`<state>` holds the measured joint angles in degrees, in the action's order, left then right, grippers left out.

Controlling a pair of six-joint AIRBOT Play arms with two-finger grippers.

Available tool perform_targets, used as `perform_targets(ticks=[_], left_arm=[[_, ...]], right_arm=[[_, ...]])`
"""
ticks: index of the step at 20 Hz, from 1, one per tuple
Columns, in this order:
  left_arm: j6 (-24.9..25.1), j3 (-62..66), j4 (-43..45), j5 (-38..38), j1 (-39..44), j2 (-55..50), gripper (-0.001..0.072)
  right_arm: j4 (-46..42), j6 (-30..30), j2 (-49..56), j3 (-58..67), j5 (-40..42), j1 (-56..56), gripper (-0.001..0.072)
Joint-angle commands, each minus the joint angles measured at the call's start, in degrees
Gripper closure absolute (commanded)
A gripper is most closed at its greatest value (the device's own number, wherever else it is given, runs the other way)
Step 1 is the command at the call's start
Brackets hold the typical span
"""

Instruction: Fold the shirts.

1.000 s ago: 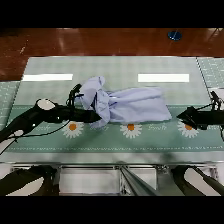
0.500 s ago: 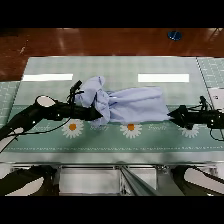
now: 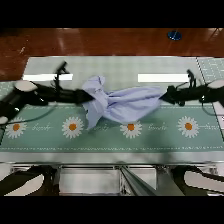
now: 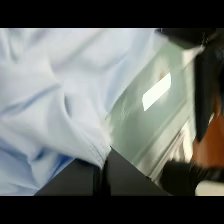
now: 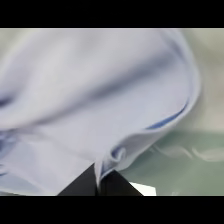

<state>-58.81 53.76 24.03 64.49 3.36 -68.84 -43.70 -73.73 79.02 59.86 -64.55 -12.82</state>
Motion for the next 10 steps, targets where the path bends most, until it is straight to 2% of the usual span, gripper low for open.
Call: perform_targets(ticks=[1, 5, 6, 9, 10], left_arm=[[-5.9, 18.1, -0.1, 5.5, -13.2, 3.2, 0.0687], [-16.8, 41.2, 0.7, 7.5, -25.6, 4.3, 0.0687], [-19.5, 46.1, 3.5, 9.3, -28.0, 4.3, 0.0687], [-24.9, 59.3, 21.4, 18.8, -31.4, 5.8, 0.0687], [-26.8, 61.6, 27.4, 18.9, -31.4, 7.7, 0.0687]], right_arm=[[-0.9, -3.6, -4.7, 20.2, -5.4, 1.7, 0.0689], [-2.7, -5.0, -11.8, 43.4, -4.9, 1.7, 0.0689], [-4.4, -5.6, -13.7, 47.1, -5.0, 1.7, 0.0689], [-7.2, -6.9, -21.9, 51.8, -5.0, 1.7, 0.0689], [-8.6, -6.9, -25.0, 51.8, -5.2, 1.7, 0.0689]])
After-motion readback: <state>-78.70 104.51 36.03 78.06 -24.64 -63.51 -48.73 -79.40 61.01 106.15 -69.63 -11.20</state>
